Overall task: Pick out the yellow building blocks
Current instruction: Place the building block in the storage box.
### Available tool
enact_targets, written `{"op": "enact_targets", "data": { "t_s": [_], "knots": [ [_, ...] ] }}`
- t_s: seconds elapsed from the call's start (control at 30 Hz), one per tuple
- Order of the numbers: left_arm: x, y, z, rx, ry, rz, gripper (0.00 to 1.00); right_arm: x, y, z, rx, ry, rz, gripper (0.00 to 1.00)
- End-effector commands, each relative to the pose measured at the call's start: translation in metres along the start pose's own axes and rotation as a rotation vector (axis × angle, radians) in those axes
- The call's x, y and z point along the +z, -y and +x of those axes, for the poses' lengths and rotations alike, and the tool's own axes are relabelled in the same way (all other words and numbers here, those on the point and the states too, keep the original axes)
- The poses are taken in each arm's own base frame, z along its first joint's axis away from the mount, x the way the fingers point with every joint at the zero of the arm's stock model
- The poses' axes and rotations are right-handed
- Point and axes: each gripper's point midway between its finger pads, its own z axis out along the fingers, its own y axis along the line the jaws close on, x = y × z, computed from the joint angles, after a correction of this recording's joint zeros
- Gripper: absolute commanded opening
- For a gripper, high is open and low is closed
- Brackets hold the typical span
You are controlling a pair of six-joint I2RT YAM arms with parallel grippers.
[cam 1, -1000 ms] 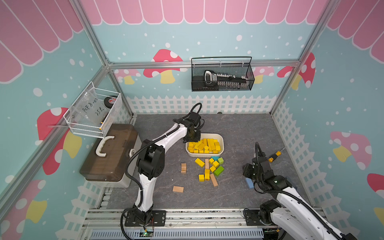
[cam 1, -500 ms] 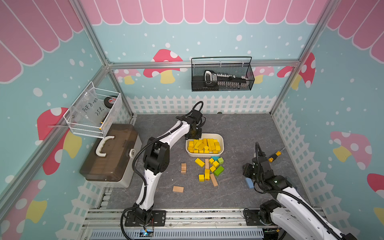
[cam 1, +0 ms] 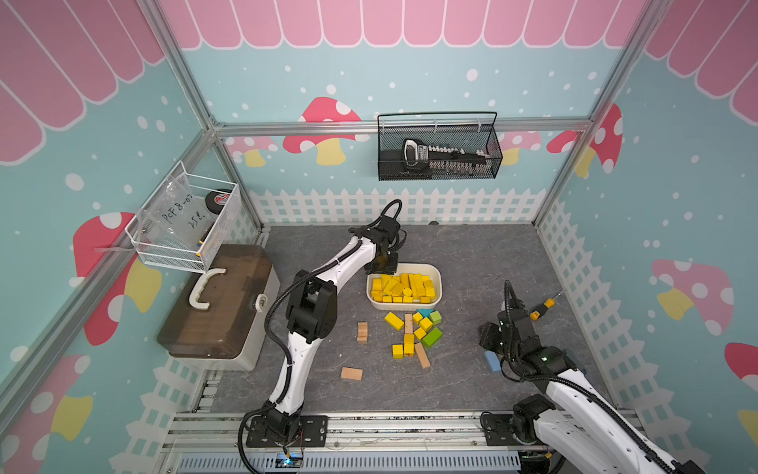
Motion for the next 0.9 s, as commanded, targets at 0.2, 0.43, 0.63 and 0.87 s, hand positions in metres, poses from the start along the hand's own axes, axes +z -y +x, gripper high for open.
{"op": "enact_targets", "data": {
  "t_s": [0.2, 0.43, 0.63, 0.87],
  "knots": [
    [-0.021, -0.001, -0.01, 0.012, 0.041, -0.002, 0.5, 0.001, 0.003, 0.002, 0.008, -0.003, 0.0, 0.51],
    [-0.06, 0.008, -0.005, 0.026, 0.09, 0.026, 0.49, 0.0, 0.003, 0.002, 0.013, 0.002, -0.004, 0.51],
    [-0.09, 0.025, 0.024, 0.063, 0.116, 0.063, 0.5, -0.001, 0.003, 0.002, 0.017, 0.003, -0.008, 0.5],
    [-0.105, 0.043, 0.085, 0.108, 0.104, 0.12, 0.49, -0.002, 0.002, 0.003, 0.022, 0.003, -0.015, 0.51]
  ]
}}
